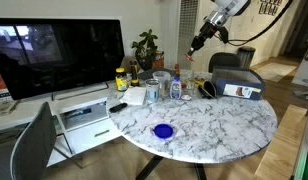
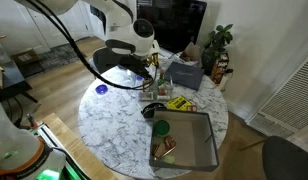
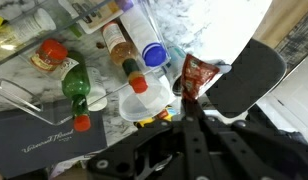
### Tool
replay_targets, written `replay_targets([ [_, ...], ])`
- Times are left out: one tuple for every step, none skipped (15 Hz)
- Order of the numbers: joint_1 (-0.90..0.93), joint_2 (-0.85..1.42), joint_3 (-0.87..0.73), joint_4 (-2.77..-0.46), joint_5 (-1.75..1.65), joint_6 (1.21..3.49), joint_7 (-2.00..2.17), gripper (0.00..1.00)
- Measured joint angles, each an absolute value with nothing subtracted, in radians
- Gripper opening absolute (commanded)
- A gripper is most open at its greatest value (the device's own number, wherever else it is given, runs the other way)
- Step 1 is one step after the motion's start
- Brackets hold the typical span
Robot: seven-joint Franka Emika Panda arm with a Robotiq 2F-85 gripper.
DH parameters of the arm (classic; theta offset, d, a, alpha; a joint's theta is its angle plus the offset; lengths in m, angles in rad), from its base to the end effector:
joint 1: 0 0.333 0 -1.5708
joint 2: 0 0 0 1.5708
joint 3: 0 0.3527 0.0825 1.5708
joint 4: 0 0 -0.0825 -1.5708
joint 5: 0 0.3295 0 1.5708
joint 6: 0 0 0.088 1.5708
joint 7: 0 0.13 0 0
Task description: Remove one red sachet from the box and put it in the clear container
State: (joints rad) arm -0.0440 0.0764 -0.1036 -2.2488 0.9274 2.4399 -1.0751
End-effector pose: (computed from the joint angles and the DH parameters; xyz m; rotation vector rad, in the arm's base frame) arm 0.5091 -0.0615 0.3987 -2.6142 -0.3047 -0.6028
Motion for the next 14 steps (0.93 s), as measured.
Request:
replay_targets([
  [-0.045,0.110,-0.098,-2.236,0.949,2.461,-1.064,0.00],
  [-0.047,0.143,-0.093,-2.222,0.963,2.487,-1.047,0.00],
  [-0.048,0.175,-0.087,-2.210,0.967,2.519,-1.025,0.00],
  [-0.048,0.204,-0.083,-2.199,0.967,2.551,-1.002,0.00],
  [-0.048,0.232,-0.078,-2.190,0.967,2.581,-0.980,0.00],
  [-0.049,0.258,-0.073,-2.179,0.967,2.607,-0.960,0.00],
  [-0.050,0.283,-0.068,-2.170,0.967,2.629,-0.942,0.00],
  [-0.048,0.305,-0.067,-2.162,0.967,2.649,-0.928,0.00],
  [-0.045,0.327,-0.066,-2.153,0.967,2.666,-0.917,0.00],
  [-0.042,0.348,-0.066,-2.145,0.967,2.685,-0.906,0.00],
  [-0.040,0.366,-0.066,-2.139,0.967,2.698,-0.897,0.00],
  [-0.038,0.383,-0.066,-2.131,0.967,2.709,-0.887,0.00],
  [-0.037,0.399,-0.066,-2.124,0.967,2.714,-0.879,0.00],
  [-0.037,0.413,-0.066,-2.117,0.967,2.716,-0.872,0.00],
])
